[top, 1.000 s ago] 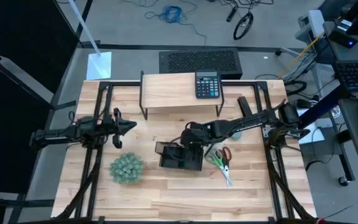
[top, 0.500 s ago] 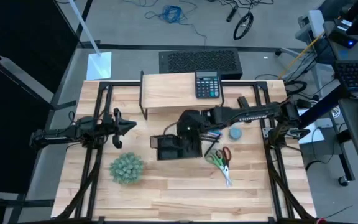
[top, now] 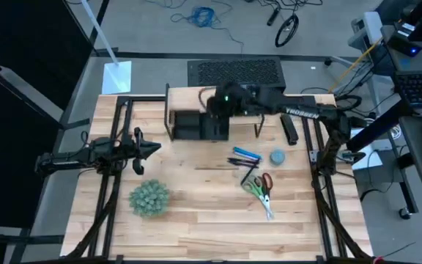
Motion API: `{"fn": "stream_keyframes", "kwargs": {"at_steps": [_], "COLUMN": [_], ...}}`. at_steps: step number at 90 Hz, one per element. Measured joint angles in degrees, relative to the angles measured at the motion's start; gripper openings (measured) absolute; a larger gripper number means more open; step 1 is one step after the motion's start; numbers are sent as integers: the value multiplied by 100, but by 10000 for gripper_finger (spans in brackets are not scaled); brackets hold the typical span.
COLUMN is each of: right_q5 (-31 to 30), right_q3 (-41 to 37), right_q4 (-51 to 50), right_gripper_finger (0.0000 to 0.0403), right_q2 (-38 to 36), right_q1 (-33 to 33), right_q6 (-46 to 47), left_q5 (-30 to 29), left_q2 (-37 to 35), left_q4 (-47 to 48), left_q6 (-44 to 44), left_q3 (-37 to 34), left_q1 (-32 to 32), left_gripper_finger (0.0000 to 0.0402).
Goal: Pick and place office supplies into organizer
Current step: Put the black desk organizer on the shelf
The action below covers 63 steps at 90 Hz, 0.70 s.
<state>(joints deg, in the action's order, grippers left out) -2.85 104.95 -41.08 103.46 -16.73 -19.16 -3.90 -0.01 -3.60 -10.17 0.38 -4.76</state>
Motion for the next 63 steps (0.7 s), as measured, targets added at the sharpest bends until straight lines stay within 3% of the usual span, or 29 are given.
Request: {"fn": "stream_keyframes", "kwargs": {"at_steps": [24, 63], "right_q5": [804, 1316], "right_q3": [0, -2], "right_q4": [626, 1615], "right_gripper_finger": [0, 0], "right_q2": [375, 981], "right_q1": [-744, -1296], "right_q6": [-640, -1414], "left_q5": [2, -70], "left_q2": [0, 0], "left_q4": [-23, 2], "left_q6": [3, 9], "left_q3": [-2, 0], "left_q1": [0, 0], "left_gripper_finger": [10, 10]}}
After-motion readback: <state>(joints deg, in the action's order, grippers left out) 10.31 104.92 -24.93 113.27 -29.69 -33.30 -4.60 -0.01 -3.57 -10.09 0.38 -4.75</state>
